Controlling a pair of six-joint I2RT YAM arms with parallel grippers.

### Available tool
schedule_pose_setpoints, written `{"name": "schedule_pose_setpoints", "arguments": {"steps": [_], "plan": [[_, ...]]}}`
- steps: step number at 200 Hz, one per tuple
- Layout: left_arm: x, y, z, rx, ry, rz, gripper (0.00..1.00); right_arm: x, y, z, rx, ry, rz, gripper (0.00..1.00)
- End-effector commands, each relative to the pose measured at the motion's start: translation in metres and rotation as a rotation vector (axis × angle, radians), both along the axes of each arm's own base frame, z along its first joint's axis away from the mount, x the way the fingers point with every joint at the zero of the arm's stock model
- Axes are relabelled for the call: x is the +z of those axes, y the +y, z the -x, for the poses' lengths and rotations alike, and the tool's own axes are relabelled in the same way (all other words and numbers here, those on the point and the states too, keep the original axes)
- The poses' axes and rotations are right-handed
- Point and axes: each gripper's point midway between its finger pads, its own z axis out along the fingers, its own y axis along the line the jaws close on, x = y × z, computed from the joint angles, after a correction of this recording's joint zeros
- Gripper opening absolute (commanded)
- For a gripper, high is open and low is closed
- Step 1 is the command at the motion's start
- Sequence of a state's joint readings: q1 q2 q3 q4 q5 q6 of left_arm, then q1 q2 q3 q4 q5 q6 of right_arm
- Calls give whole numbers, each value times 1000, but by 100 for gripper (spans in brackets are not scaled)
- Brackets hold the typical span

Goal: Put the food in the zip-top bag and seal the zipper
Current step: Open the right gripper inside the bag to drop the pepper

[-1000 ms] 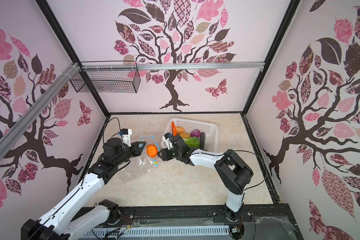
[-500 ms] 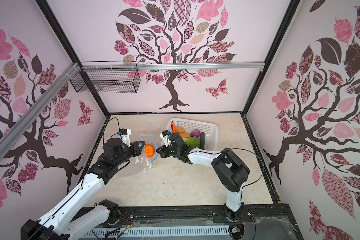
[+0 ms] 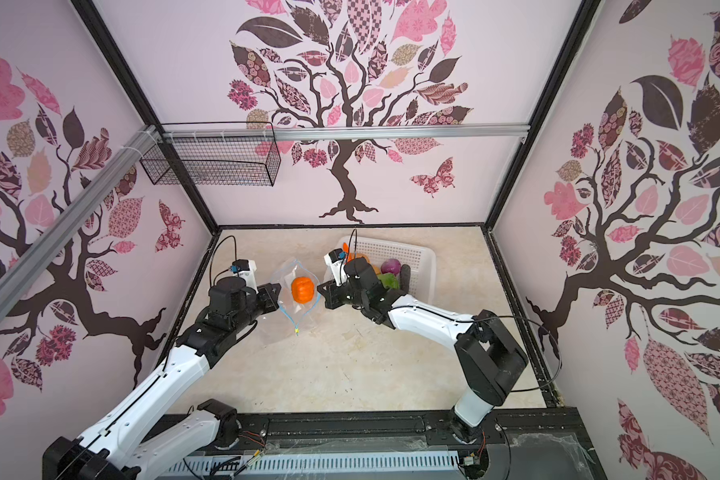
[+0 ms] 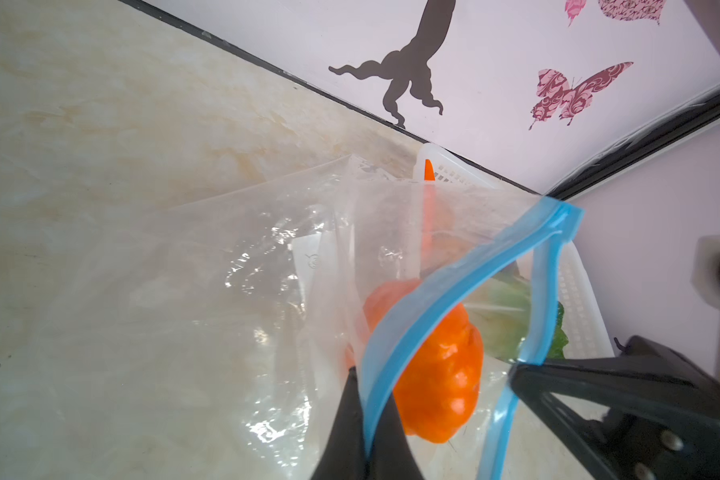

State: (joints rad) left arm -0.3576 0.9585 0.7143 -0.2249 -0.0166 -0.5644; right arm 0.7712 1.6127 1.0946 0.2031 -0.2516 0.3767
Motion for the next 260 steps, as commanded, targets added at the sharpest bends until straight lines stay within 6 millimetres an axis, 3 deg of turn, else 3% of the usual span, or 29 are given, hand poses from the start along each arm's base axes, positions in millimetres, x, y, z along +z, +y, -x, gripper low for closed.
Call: {"name": "schedule_pose_setpoints", "arguments": {"steps": [1, 55, 85, 118, 148, 192, 223, 260], "plan": [[21, 5, -1, 9, -54, -15, 0, 20, -4, -1, -16, -54, -4, 0], [81, 16, 11, 16, -155, -60, 0, 41, 2, -4, 11, -95, -15, 0], [95, 27, 11, 56, -164, -127, 0, 59, 21, 6, 133, -95, -61, 0], [100, 30, 7, 55, -148, -187, 0, 63, 33, 14, 201, -62, -103, 0], [102, 32, 3, 61, -138, -222, 0, 31, 32, 9, 178, -13, -36, 0], [82, 8, -5, -34, -65, -176, 0, -33, 24, -3, 126, 105, 64, 0], [82, -8, -7, -66, -85, -132, 0, -47, 4, -23, 45, 144, 65, 0], [73, -24, -16, -70, -88, -140, 0, -48, -14, -43, -17, 114, 106, 0]]}}
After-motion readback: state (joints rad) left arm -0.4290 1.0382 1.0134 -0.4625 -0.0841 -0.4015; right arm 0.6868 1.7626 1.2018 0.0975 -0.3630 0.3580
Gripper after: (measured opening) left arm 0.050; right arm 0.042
